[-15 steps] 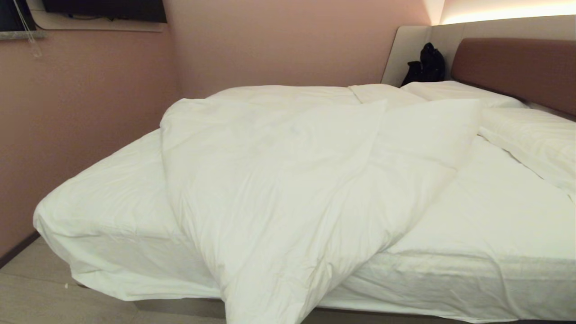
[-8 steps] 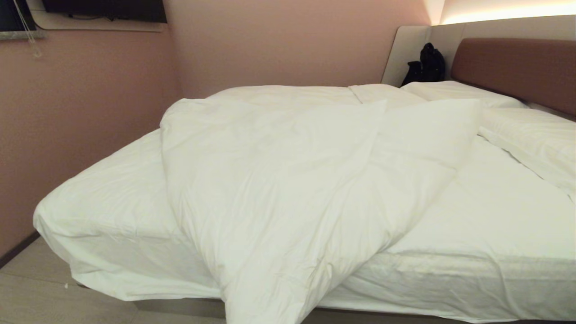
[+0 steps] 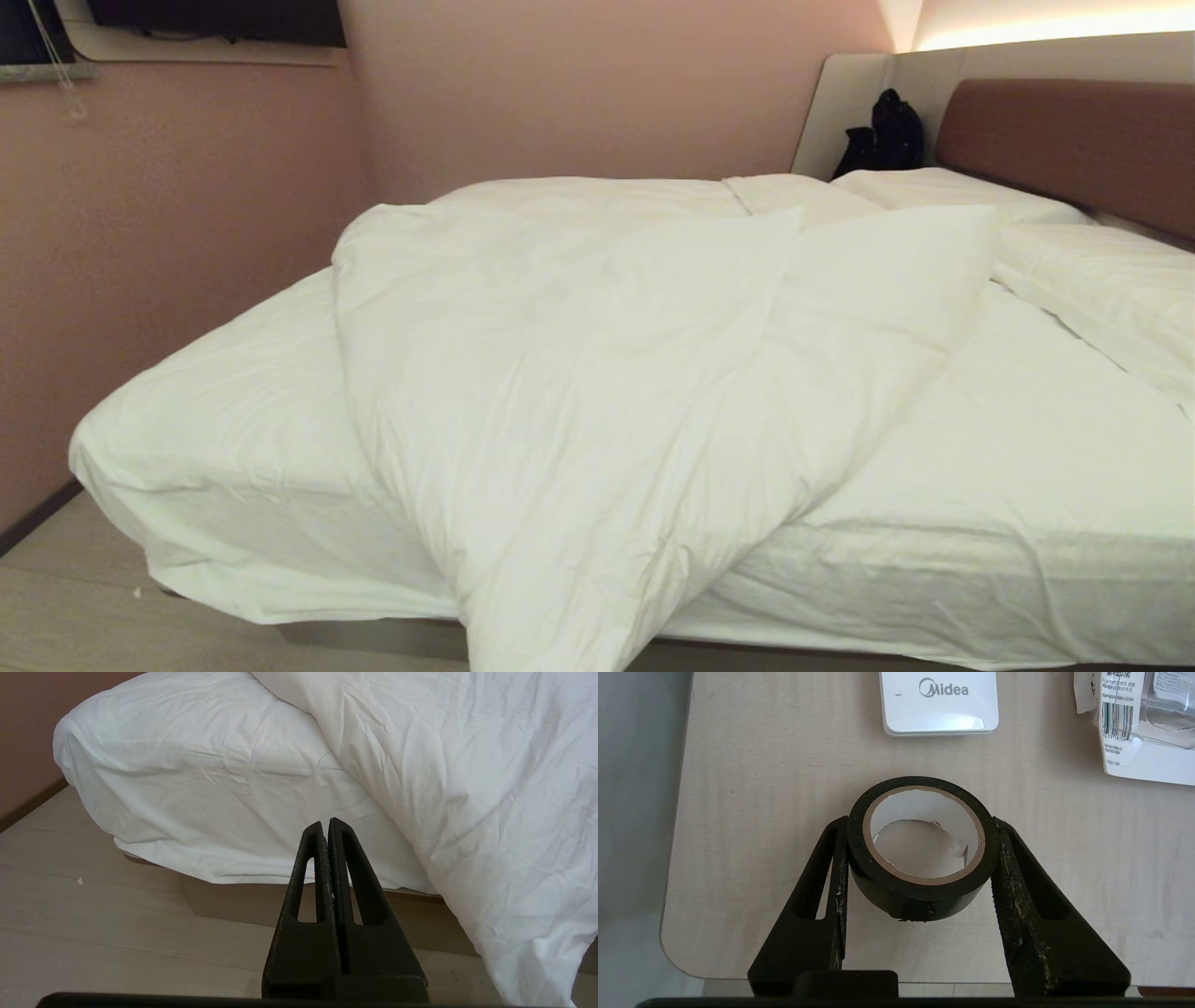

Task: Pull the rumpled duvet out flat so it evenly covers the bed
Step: Hold the folded corner of the quilt

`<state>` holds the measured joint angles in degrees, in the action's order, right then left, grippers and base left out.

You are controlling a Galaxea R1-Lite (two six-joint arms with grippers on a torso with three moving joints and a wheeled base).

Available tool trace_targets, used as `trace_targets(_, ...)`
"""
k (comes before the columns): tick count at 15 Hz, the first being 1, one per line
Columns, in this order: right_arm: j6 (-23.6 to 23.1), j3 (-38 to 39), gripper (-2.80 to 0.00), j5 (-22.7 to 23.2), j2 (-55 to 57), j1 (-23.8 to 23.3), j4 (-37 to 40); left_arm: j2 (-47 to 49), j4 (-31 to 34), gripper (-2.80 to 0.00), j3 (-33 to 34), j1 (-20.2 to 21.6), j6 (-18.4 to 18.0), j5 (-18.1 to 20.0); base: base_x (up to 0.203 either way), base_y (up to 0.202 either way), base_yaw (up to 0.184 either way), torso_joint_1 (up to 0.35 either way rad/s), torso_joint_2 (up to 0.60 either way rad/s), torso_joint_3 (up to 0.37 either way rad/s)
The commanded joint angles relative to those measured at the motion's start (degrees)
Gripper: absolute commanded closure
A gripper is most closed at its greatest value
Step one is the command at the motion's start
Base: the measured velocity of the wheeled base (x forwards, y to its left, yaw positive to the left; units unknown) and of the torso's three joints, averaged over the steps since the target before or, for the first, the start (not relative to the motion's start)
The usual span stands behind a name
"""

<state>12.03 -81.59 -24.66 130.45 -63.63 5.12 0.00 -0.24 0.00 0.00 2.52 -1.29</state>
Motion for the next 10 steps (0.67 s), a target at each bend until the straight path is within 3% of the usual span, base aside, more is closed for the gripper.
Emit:
trace_targets(1,0.1,0.0,0.00,-0.1,0.3,0.0,0.1,0.0,0.0,0.00,0.0,0.0,0.0,0.0,0.000,0.000,0.000,0.000,0.00,0.000)
trace_targets(2,0.1,0.0,0.00,-0.1,0.3,0.0,0.1,0.0,0.0,0.00,0.0,0.0,0.0,0.0,0.000,0.000,0.000,0.000,0.00,0.000)
trace_targets(3,0.2,0.0,-2.80,-0.1,0.4,0.1,0.1,0.0,0.0,0.00,0.0,0.0,0.0,0.0,0.000,0.000,0.000,0.000,0.00,0.000)
trace_targets(10,0.3,0.0,-2.80,-0.1,0.5,0.1,0.1,0.0,0.0,0.00,0.0,0.0,0.0,0.0,0.000,0.000,0.000,0.000,0.00,0.000)
